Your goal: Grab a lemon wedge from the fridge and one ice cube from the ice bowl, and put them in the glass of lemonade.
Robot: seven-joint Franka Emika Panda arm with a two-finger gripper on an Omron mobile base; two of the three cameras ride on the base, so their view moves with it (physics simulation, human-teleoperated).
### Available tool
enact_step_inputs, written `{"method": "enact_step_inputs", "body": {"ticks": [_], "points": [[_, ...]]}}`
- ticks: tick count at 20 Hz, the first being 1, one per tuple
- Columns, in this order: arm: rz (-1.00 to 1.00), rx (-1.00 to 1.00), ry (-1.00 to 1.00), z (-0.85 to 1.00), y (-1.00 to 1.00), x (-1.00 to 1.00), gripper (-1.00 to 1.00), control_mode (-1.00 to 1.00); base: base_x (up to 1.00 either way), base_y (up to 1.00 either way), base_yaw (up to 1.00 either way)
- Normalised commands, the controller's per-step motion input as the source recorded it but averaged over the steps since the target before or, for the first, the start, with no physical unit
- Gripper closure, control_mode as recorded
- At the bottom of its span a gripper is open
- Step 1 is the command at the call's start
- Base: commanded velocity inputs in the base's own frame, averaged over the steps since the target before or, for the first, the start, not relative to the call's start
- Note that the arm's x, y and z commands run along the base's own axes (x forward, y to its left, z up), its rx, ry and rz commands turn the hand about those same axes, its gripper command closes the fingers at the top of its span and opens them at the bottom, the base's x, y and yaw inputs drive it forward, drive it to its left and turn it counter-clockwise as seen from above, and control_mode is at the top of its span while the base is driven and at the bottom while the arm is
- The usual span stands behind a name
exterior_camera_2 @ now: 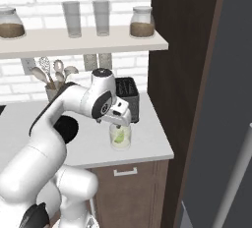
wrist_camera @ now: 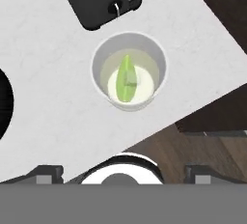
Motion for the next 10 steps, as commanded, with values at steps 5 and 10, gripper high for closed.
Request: {"method": "enact_step_inputs", "body": {"ticks": [5,10], "points": [[0.0,0.05,-0.01,0.91,0.5,-0.05,-1.0,-1.0,0.0,0.0,0.0],[0.0,0.06,0.0,0.8,0.28,-0.1,-1.0,-1.0,0.0,0.0,0.0]]}}
